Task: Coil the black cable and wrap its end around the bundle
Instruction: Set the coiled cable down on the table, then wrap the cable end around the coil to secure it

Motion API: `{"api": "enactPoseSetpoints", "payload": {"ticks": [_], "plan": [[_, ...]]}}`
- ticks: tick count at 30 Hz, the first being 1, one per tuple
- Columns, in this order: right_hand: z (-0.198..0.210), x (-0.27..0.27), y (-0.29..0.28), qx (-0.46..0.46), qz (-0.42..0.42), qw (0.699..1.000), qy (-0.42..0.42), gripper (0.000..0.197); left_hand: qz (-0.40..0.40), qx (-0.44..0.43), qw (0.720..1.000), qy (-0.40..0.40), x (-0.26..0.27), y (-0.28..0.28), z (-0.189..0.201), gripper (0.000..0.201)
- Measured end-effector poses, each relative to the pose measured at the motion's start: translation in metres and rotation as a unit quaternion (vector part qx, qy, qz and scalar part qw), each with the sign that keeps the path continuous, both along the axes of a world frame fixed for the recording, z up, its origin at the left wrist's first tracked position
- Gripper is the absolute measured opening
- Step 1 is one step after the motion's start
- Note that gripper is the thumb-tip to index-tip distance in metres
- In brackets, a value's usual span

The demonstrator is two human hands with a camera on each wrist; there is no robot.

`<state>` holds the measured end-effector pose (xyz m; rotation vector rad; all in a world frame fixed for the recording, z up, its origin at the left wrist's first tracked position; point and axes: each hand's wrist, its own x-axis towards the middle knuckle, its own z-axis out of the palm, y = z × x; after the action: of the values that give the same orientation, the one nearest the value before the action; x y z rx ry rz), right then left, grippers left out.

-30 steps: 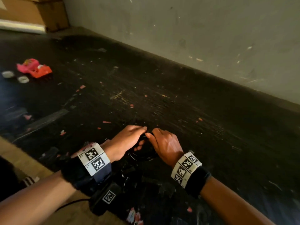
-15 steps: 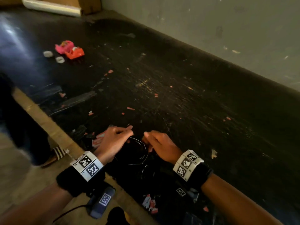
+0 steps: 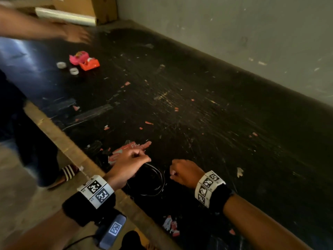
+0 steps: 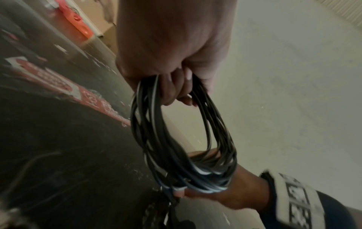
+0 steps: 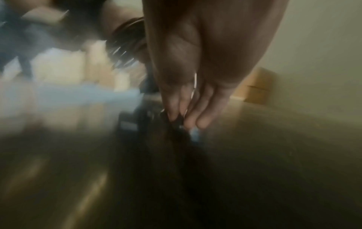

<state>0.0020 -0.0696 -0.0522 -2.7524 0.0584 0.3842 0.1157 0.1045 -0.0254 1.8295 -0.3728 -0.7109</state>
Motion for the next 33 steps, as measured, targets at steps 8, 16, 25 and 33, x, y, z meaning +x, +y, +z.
{"api": "enactPoseSetpoints", "payload": {"ticks": [8, 16, 25, 33], "plan": [[0.056, -0.032, -0.015, 0.274, -0.193, 0.934, -0.128, 0.005, -0.165, -0.041, 0.983, -0.068, -0.024, -0.037, 0.028, 0.01], [0.109, -0.08, -0.029, 0.27, -0.299, 0.898, -0.179, 0.01, -0.302, -0.128, 0.939, -0.102, -0.046, -0.08, 0.064, 0.016], [0.149, -0.103, -0.045, 0.266, -0.313, 0.889, -0.203, 0.016, -0.432, -0.13, 0.877, -0.166, -0.049, -0.109, 0.108, 0.018], [0.163, -0.096, -0.045, 0.186, -0.213, 0.886, -0.368, 0.009, -0.315, -0.186, 0.927, 0.085, -0.048, -0.121, 0.117, 0.017]]}}
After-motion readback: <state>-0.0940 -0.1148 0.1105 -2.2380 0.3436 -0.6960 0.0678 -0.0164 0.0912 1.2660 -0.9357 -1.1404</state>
